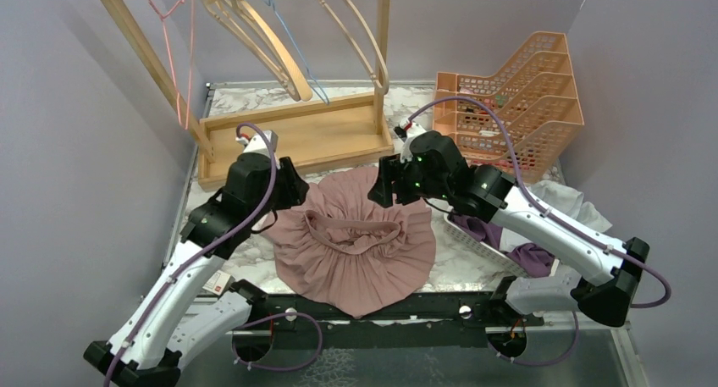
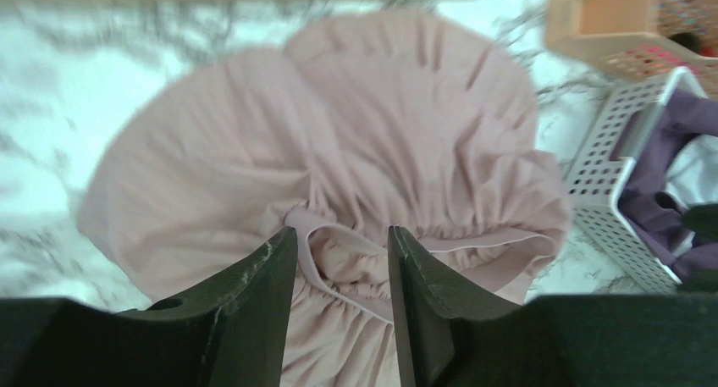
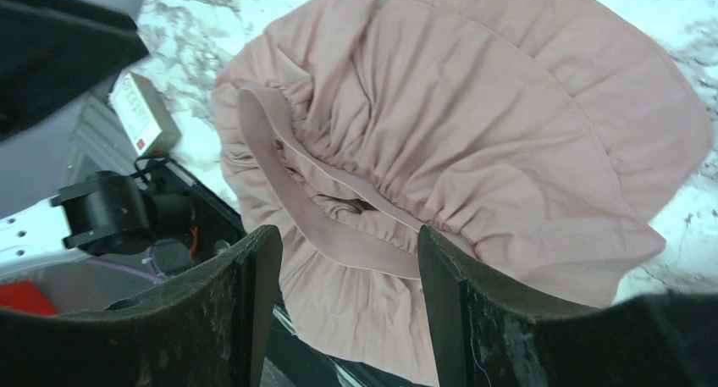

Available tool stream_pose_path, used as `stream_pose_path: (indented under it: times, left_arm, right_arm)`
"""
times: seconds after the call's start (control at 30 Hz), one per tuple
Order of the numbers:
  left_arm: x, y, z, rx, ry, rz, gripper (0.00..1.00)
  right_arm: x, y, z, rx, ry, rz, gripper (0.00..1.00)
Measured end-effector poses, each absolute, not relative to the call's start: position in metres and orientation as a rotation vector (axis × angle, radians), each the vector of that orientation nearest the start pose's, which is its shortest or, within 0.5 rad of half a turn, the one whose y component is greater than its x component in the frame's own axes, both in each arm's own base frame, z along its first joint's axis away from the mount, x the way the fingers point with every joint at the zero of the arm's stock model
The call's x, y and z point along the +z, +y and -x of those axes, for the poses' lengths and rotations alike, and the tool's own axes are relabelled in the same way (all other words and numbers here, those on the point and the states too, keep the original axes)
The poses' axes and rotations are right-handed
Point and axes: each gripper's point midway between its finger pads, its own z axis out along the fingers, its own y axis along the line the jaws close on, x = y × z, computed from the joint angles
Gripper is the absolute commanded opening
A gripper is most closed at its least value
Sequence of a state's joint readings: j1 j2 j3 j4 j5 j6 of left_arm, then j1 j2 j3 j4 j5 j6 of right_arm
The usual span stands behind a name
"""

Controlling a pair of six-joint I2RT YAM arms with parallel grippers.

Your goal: Place the skirt on the hanger

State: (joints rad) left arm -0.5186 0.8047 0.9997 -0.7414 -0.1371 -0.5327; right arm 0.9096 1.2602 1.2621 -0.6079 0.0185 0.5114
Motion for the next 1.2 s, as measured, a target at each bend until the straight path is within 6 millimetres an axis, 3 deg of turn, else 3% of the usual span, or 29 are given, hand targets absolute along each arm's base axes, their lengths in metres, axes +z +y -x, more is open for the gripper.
stream_pose_path:
  times: [0.2, 0.27, 0.37, 0.43, 0.67, 0.77, 0.9, 1.07, 1.2]
  left_arm:
    - [0.363, -0.119, -0.247, -0.387, 1.884, -0.107, 0.81]
    - [0.403, -0.114, -0.257, -0.336, 1.802, -0.118, 0.81]
    - [0.443, -0.112, -0.271, -0.297, 1.736, -0.093, 0.79]
    - [0.467, -0.114, -0.282, -0.293, 1.699, -0.067, 0.77]
    - [0.492, -0.127, -0.301, -0.332, 1.678, -0.031, 0.75]
    - [0.503, -0.127, -0.298, -0.356, 1.656, -0.019, 0.75]
    - [0.518, -0.124, -0.292, -0.377, 1.621, -0.007, 0.75]
    - [0.521, -0.124, -0.291, -0.384, 1.616, -0.001, 0.75]
    - [0.518, -0.127, -0.290, -0.406, 1.625, 0.001, 0.75]
  right_arm:
    - [0.261, 0.309, -0.211, 0.828, 2.191, 0.474, 0.65]
    - [0.263, 0.310, -0.212, 0.832, 2.182, 0.471, 0.65]
    - [0.271, 0.312, -0.217, 0.830, 2.162, 0.461, 0.63]
    - [0.287, 0.319, -0.224, 0.836, 2.124, 0.461, 0.61]
    - [0.381, 0.362, -0.271, 0.868, 1.883, 0.445, 0.40]
    - [0.401, 0.373, -0.287, 0.850, 1.809, 0.433, 0.42]
    - [0.410, 0.384, -0.311, 0.787, 1.755, 0.422, 0.55]
    - [0.411, 0.410, -0.352, 0.683, 1.720, 0.404, 0.54]
    - [0.393, 0.430, -0.381, 0.607, 1.729, 0.400, 0.49]
